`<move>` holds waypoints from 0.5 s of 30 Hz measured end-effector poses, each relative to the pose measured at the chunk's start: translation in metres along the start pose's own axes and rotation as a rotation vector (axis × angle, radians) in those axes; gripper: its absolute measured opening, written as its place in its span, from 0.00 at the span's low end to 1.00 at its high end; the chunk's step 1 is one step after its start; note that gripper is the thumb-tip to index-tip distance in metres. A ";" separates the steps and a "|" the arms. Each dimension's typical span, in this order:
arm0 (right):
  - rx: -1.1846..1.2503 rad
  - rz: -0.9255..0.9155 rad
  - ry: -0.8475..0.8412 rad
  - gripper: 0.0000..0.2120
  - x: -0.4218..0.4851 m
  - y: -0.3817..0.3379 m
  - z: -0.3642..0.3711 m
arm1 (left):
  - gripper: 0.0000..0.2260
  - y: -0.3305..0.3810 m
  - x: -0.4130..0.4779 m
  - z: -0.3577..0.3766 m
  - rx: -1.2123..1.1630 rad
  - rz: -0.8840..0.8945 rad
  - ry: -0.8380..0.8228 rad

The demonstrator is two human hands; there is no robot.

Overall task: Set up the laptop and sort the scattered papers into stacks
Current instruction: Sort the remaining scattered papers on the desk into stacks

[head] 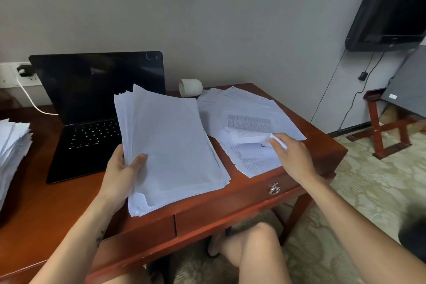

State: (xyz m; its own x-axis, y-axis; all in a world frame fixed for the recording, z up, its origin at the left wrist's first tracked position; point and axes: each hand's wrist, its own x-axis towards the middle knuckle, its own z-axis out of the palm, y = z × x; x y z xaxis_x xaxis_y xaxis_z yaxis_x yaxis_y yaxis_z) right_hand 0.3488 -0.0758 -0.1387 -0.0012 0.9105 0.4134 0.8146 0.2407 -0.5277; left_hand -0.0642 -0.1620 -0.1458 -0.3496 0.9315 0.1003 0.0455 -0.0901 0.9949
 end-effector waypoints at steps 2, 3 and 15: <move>0.008 -0.005 0.018 0.14 0.005 -0.002 0.004 | 0.12 0.001 0.006 0.001 0.002 -0.003 0.008; -0.002 -0.012 0.016 0.14 0.009 -0.004 0.009 | 0.12 0.000 0.009 0.002 0.004 -0.005 0.010; -0.270 -0.180 -0.121 0.19 0.077 -0.033 0.083 | 0.13 -0.008 0.029 0.002 0.061 -0.015 0.025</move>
State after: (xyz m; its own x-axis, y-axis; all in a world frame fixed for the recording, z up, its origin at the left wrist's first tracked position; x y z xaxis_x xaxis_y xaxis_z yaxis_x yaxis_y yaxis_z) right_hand 0.2737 0.0138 -0.1510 -0.2139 0.8988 0.3828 0.9194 0.3176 -0.2321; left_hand -0.0732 -0.1332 -0.1510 -0.3741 0.9233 0.0864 0.0970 -0.0538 0.9938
